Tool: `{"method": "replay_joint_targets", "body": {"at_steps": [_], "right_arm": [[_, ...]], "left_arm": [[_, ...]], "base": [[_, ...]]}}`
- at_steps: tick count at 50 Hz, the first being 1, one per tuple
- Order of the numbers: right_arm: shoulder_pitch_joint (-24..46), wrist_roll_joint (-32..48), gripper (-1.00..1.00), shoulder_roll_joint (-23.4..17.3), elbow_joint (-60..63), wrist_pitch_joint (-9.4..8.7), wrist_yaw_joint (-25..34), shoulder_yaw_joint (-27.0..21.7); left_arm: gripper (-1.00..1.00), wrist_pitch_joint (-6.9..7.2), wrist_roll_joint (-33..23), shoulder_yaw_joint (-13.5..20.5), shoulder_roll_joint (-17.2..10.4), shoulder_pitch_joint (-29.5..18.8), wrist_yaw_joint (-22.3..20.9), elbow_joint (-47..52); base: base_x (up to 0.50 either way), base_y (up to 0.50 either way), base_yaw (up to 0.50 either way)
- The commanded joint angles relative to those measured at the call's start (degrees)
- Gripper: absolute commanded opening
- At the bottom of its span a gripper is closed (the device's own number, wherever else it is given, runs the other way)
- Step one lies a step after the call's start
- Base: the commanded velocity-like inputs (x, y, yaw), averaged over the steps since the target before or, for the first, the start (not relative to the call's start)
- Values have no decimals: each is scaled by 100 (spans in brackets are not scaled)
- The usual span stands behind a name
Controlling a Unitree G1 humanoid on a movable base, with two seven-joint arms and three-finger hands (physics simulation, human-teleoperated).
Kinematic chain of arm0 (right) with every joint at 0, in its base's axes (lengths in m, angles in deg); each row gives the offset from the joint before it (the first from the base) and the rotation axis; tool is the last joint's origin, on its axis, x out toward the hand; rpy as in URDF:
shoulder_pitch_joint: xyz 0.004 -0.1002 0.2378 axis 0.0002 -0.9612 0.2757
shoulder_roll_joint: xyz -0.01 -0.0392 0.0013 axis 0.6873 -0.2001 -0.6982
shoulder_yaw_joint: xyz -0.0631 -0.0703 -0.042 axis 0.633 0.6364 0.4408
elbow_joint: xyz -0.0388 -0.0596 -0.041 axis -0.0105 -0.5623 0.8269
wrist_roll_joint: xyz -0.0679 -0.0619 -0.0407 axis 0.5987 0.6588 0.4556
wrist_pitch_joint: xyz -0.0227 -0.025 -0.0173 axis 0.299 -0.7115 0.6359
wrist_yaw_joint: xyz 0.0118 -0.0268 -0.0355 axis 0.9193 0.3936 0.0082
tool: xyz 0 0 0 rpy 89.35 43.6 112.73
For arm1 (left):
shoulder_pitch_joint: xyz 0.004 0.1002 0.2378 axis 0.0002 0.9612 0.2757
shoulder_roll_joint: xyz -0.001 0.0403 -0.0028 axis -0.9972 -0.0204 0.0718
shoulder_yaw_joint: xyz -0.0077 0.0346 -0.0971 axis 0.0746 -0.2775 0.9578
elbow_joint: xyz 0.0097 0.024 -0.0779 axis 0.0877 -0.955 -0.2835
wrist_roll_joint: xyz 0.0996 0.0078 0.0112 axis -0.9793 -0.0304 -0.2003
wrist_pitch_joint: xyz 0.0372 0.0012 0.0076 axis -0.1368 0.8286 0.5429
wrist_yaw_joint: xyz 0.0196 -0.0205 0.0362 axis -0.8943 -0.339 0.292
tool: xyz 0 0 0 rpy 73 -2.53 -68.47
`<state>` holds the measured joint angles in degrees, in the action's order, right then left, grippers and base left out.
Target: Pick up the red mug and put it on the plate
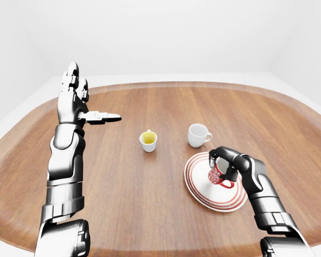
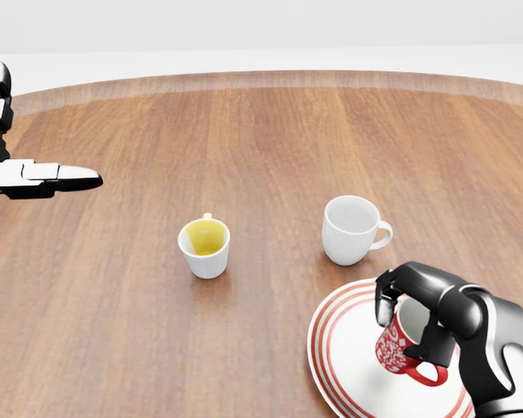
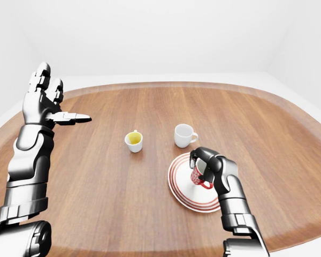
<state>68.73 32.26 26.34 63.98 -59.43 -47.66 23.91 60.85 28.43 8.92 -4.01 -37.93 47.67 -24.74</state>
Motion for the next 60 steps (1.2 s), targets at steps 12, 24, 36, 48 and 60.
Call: {"method": "replay_joint_targets", "body": {"at_steps": [12,24,36,48,60], "right_arm": [[247,523,-100,-48,-312,1,-250,26],[482,598,-100,88,-766,1,-479,171],[637,544,-100,190,-1448,1,-923,306],[673,325,-100,153,-2168,1,-1434,346],[658,238,-100,136,-2455,1,-1644,416]], "left_arm": [[100,0,18,16,4,45,5,93],[100,0,38,33,-9,42,1,69],[100,0,69,46,-30,52,5,76],[100,0,73,40,-25,62,4,19],[100,0,72,36,-13,88,0,-17]], "base": [[0,0,0],[0,0,0],[0,0,0],[0,0,0],[0,0,0]]}}
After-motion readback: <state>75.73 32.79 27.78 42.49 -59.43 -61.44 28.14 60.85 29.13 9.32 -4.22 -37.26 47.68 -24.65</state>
